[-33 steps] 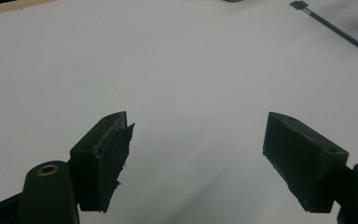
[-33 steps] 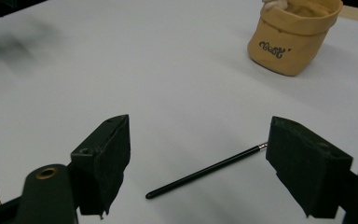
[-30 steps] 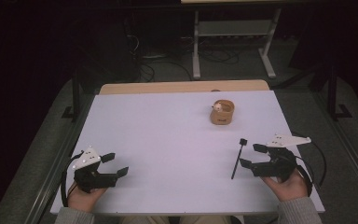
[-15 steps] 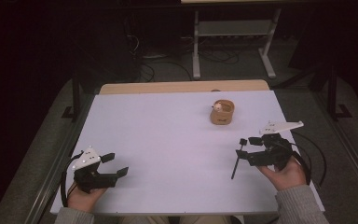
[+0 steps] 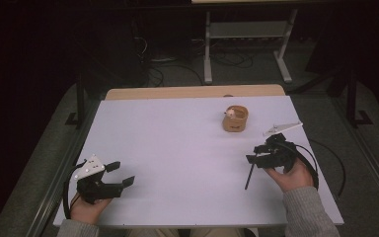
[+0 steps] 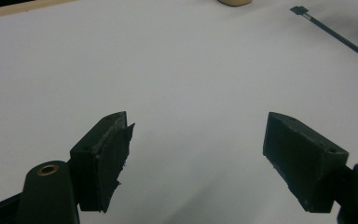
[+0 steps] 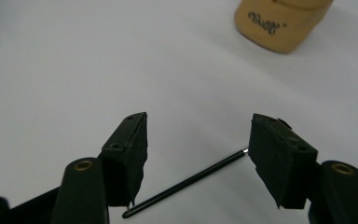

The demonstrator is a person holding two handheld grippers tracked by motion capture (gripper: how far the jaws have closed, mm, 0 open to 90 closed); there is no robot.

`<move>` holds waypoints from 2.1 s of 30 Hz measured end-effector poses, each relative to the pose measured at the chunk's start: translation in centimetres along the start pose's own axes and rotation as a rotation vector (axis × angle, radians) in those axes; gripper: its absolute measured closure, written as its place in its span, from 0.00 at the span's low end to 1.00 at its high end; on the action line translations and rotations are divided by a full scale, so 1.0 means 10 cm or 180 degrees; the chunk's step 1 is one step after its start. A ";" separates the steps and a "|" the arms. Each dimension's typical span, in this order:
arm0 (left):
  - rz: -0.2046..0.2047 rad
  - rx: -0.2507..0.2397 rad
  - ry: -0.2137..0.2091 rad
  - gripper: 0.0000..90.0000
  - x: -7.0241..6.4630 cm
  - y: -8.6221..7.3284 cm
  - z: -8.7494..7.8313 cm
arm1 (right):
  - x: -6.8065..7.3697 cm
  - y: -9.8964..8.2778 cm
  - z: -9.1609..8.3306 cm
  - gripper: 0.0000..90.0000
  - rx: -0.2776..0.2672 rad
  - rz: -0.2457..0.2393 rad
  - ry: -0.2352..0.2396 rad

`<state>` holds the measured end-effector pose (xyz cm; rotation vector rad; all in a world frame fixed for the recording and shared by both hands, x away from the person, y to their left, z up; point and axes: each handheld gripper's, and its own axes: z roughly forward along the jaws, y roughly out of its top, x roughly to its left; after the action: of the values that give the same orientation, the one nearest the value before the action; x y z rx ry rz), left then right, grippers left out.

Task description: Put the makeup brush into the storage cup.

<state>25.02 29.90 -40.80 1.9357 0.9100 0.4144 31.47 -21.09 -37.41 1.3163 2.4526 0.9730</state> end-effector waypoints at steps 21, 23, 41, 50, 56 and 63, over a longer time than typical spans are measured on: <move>0.0024 0.0030 -0.0003 0.25 0.00 0.00 0.00 | -0.15 -0.12 0.44 0.52 0.0537 0.0536 -0.0127; 0.0025 0.0045 -0.0001 0.25 0.00 0.00 0.00 | -0.13 -0.11 0.45 0.53 0.0550 0.0518 -0.0159; 0.0016 0.0023 0.0006 0.25 0.00 0.00 0.00 | -0.03 -0.11 0.60 0.68 0.0761 0.0378 -0.0469; 0.0024 0.0024 0.0011 0.25 0.00 0.00 0.00 | -0.02 -0.11 0.57 0.78 0.0794 0.0411 -0.0449; 0.0054 0.0029 0.0014 0.25 0.00 0.00 0.00 | -0.02 -0.09 0.59 0.70 0.0875 0.0443 -0.0463; 0.0038 0.0034 0.0001 0.25 -0.01 0.01 0.01 | 0.01 -0.07 0.61 0.62 0.0907 0.0515 -0.0470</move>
<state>25.03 29.76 -40.76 1.9517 0.9032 0.4176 33.69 -18.51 -42.53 1.6333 2.4677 0.5458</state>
